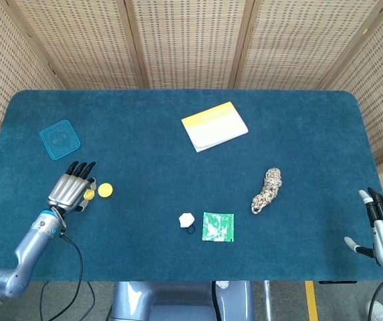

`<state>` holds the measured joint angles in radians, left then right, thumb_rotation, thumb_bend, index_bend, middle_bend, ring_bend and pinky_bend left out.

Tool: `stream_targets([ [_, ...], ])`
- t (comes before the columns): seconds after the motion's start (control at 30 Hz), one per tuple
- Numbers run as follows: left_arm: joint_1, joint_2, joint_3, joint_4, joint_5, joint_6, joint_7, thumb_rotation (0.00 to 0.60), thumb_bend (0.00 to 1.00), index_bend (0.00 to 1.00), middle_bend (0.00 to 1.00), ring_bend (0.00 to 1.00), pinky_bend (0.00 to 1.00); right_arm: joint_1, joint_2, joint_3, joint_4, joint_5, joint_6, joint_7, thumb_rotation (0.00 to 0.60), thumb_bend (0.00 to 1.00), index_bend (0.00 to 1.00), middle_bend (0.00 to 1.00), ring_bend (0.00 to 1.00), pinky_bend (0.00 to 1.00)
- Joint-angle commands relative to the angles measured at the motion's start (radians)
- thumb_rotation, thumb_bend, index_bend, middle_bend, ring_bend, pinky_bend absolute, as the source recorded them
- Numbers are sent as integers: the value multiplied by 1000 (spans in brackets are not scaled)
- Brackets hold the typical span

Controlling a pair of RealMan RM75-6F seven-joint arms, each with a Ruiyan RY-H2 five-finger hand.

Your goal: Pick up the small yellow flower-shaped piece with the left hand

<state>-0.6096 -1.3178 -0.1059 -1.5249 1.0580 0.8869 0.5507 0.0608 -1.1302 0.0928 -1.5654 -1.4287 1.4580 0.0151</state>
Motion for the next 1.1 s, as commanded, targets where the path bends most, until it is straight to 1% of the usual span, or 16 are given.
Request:
stream_targets([
  [0.03, -18, -18, -6, 16, -25, -14, 7, 600, 352, 470, 0, 0, 0, 1, -2, 0, 1, 2, -3, -2, 600, 0, 0, 0, 0, 0],
  [0.37, -52, -69, -5, 65, -57, -17, 8, 600, 351, 461, 0, 0, 0, 4, -7, -3, 0, 3, -8, -16, 600, 0, 0, 0, 0, 0],
  [0.6, -75, -96, -4, 108, -101, -37, 12, 600, 351, 450, 0, 0, 0, 5, -12, -4, 0, 2, -9, -21, 600, 0, 0, 0, 0, 0],
  [0.77, -84, -116, -7, 128, -95, -30, -5, 600, 353, 437, 0, 0, 0, 6, -15, -6, 1, 2, -12, -25, 600, 0, 0, 0, 0, 0],
  [0.9, -91, -130, -10, 136, -76, -18, -19, 600, 352, 383, 0, 0, 0, 7, -17, -6, 2, 4, -14, -30, 600, 0, 0, 0, 0, 0],
  [1.07, -101, -131, -7, 127, -72, -23, -21, 600, 348, 256, 0, 0, 0, 8, -20, -6, 2, 4, -13, -33, 600, 0, 0, 0, 0, 0],
  [1.1, -105, -126, -3, 120, -80, -33, -13, 600, 347, 244, 0, 0, 0, 7, -20, -5, 3, 4, -11, -33, 600, 0, 0, 0, 0, 0],
])
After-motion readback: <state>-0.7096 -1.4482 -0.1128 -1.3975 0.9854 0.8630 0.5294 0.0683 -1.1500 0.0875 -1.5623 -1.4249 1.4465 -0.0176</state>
